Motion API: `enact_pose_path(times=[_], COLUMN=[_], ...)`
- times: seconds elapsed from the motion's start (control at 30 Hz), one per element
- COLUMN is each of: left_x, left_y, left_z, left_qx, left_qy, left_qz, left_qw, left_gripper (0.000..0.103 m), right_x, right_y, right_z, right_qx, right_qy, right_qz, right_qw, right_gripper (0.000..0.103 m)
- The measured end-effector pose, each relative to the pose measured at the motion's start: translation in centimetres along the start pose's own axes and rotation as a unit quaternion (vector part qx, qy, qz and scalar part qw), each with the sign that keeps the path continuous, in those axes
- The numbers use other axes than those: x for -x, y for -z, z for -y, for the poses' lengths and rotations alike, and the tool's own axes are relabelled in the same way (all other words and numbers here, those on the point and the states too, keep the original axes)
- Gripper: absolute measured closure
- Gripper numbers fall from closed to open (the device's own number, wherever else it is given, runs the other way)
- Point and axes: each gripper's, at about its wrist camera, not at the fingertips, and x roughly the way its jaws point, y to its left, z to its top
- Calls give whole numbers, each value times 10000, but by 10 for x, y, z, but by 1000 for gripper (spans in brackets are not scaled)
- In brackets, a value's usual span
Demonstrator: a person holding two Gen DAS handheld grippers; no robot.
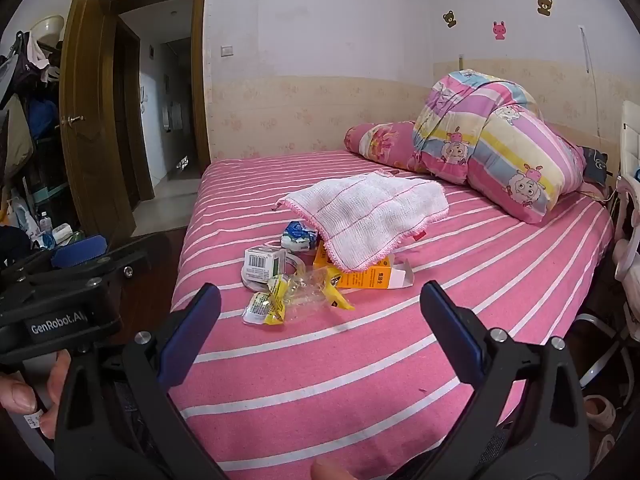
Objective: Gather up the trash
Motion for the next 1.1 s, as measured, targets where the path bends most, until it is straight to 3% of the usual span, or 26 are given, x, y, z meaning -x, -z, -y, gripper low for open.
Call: enact_pose_path(times=[1.1], left_x=[-3], left_y=[3], left_z=[-2], left_qx=[81], left_qy=[169], left_qz=[-193], left_qw=[9996], left_gripper=[5], right_x=[-1], right_y=[-1], right_z=[3], right_qx=[-48], right_qy=[11], right_qz=[-46], right_qw=[10000], right_gripper=[5])
